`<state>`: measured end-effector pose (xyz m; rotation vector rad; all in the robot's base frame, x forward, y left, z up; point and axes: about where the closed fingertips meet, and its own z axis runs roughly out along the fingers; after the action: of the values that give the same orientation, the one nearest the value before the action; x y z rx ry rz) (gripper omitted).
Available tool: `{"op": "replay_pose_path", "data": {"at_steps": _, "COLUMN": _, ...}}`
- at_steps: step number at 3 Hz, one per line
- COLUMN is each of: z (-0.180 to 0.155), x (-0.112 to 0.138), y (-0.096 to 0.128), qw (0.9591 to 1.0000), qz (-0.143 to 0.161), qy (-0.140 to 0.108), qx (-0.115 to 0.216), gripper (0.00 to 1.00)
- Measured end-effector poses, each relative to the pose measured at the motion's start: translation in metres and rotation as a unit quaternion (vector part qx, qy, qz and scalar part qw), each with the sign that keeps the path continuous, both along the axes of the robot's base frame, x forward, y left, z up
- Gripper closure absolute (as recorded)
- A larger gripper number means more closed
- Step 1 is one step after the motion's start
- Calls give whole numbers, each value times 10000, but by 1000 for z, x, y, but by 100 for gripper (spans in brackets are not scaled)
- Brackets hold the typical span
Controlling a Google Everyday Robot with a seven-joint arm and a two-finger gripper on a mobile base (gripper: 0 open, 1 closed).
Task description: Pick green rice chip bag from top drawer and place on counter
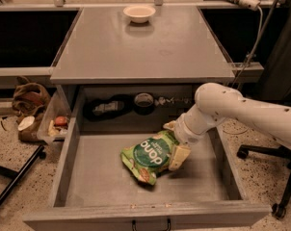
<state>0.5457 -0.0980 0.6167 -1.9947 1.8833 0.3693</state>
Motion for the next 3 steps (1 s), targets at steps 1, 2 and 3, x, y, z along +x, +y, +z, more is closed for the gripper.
{"op": "replay_pose_path", "data": {"at_steps": 1, "z": 0, "x": 0, "y": 0, "qw": 10000, "qz": 0, "qy": 0, "qx": 0, "gripper": 42}}
{"op": "replay_pose_path", "data": {"at_steps": 2, "z": 1, "x": -1, "y": -1, "qw": 10000, "qz": -17, "qy": 15, "qx": 2, "gripper": 65}}
{"op": "replay_pose_path", "data": {"at_steps": 3, "z": 29, "x": -6, "y": -15, "qw": 9995, "qz": -298, "qy": 1, "qx": -74, "gripper": 88}}
